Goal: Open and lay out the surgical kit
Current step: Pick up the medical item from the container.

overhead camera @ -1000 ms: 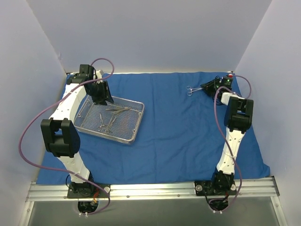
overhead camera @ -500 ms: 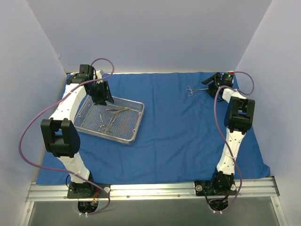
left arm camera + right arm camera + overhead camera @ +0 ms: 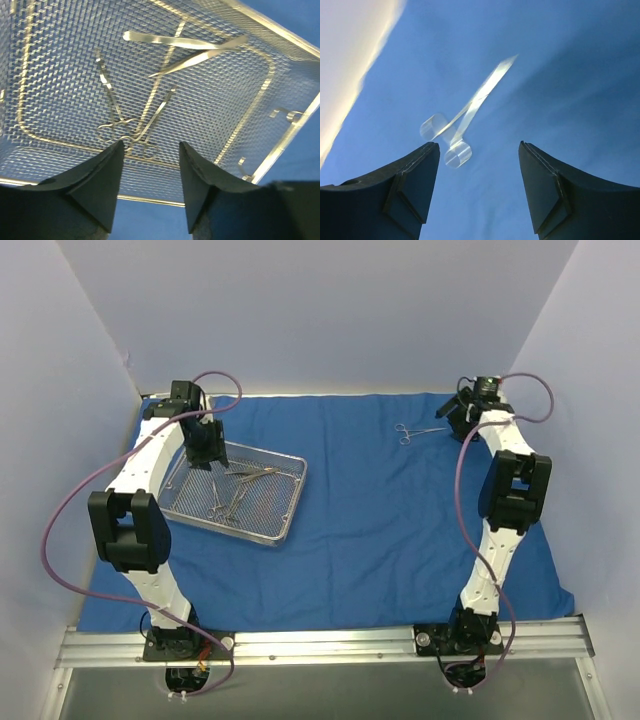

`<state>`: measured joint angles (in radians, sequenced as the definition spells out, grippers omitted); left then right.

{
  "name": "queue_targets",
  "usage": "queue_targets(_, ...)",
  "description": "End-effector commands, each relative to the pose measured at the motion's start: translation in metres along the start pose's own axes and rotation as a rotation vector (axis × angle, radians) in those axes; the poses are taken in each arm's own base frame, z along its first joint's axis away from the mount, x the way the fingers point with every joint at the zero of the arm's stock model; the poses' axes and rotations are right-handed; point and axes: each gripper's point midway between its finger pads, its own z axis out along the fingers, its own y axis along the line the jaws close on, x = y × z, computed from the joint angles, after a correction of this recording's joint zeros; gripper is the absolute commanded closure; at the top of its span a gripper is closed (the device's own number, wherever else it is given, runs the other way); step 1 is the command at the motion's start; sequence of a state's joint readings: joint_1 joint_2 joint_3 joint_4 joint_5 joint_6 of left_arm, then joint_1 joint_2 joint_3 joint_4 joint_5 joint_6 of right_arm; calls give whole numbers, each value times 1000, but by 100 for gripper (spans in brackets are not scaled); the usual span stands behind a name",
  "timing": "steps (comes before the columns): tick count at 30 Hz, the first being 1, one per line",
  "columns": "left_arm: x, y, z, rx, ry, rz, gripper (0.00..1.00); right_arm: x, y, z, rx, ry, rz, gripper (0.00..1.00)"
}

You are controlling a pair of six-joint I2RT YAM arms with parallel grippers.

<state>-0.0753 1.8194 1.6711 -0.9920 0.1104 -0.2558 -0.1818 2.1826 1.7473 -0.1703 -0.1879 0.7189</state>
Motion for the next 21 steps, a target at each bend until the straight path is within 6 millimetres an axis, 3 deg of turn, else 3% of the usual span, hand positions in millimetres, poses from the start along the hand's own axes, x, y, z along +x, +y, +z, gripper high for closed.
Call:
queue_targets(1,10,26,15,-114,42,23,45,38,99,-76,-181,44,-196,36)
queue_targets(2,14,24,19,-106,50,24,46,60,118,-91,-228,67,-236,35)
queue_targets(5,29,23,33,-118,86,-4,49,93,141,-119,-313,130,-283,35)
queue_targets(6,34,24,37,-122,100,-19,50,116,144,-122,-324,174,-307,35)
queue_targets(9,47,33,46,-173,139,-58,50,156,150,-140,-362,252,-368,36)
queue_targets(16,54,49,61,-258,191,-83,51,200,151,-161,-401,323,-426,36)
queue_targets(21,39,52,69,-282,165,-92,55,210,146,-166,-411,336,-439,36)
